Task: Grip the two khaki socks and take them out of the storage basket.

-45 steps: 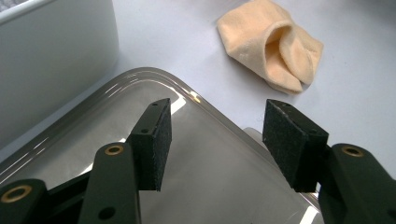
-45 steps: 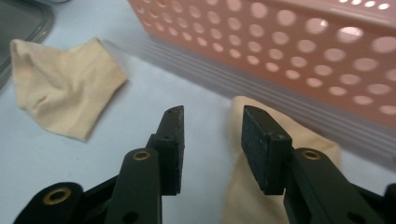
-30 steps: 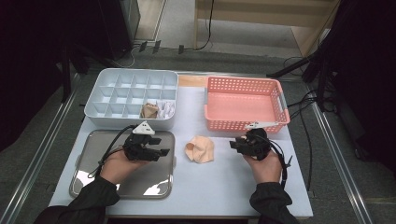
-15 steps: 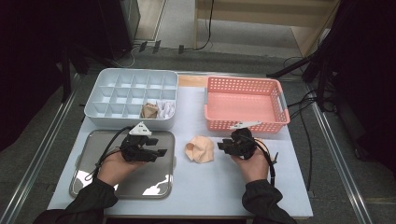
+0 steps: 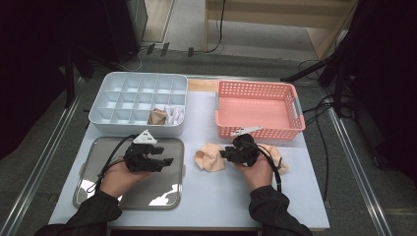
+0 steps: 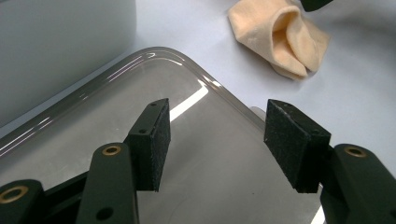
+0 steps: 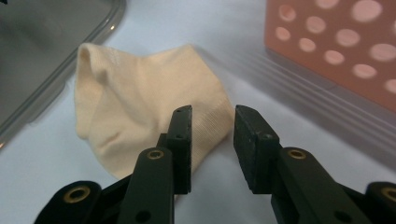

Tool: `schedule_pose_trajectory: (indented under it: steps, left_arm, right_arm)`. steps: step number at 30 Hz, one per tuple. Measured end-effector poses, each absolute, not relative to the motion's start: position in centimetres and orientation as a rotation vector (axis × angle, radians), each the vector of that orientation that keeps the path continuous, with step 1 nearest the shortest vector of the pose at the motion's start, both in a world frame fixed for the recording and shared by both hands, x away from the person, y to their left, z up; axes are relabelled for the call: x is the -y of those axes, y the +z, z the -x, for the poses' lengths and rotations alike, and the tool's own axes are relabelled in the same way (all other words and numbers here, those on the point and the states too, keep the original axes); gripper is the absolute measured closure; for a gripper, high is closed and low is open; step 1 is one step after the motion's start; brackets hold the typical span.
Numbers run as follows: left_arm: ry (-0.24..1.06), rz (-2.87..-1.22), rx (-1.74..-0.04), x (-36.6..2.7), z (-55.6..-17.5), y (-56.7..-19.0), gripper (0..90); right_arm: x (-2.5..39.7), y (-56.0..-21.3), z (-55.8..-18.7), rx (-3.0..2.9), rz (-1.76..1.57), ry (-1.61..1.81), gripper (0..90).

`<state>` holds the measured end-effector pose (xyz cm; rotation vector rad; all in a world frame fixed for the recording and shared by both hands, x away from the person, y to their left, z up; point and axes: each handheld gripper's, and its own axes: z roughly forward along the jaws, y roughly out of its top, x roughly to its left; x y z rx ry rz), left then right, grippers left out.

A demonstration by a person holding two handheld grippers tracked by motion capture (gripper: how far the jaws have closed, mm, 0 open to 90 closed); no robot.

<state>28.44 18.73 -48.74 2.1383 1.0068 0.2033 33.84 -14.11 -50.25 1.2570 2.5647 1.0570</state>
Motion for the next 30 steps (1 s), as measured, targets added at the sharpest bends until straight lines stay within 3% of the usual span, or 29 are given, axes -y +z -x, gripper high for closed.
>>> schedule_pose_trajectory:
  steps: [14, 21, 30]
  left_arm:
    - [0.216, -2.125, -1.049, -19.7, -27.9, -48.9, 42.3]
    - [0.209, -2.138, -1.041, -19.3, -27.9, -49.1, 42.0]
    - [0.208, -2.137, -1.033, -19.2, -27.9, -49.0, 42.0]
  right_arm:
    - [12.5, -51.1, -34.5, -2.604, -1.2, 1.033, 71.6]
    - [12.3, -51.2, -34.4, -2.575, -1.174, 0.979, 86.7]
    - [12.2, -50.3, -34.4, -2.584, -1.218, 0.988, 90.0]
